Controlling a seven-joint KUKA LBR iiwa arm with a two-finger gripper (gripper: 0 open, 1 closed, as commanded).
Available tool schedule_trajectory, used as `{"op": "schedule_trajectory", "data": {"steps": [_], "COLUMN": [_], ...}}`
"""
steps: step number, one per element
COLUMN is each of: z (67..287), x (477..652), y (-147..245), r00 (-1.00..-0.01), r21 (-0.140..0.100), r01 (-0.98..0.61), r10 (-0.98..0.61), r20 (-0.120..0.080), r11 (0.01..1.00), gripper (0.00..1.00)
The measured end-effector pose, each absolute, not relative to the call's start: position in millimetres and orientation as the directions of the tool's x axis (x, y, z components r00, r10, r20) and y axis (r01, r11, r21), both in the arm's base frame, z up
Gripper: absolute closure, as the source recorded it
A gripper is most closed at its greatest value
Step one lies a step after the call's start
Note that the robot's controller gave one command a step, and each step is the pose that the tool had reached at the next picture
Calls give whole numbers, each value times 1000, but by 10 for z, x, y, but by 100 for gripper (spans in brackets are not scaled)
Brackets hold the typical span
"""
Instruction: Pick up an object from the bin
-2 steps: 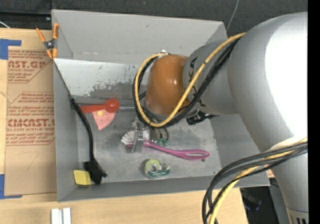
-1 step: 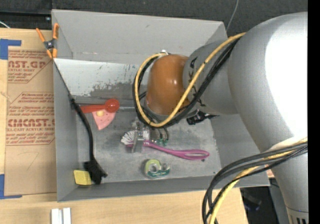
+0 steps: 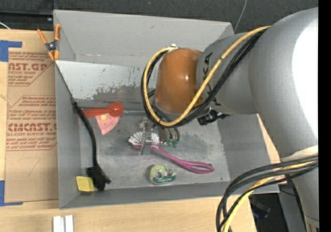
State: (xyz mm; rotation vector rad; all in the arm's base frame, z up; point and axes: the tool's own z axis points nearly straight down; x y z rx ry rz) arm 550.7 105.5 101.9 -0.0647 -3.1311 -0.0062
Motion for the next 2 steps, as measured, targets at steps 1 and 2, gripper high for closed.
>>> {"op": "schedule_trajectory", "data": {"steps": [1,2], "z": [1367,1634], "x": [5518,5514], "y": [1061,1063], "r00": [-999,-999], "r21": [5,6], "r01": [41,41], "r10": [41,41], "r20": [7,8], "r11": [999,999], "gripper": [100,100]}}
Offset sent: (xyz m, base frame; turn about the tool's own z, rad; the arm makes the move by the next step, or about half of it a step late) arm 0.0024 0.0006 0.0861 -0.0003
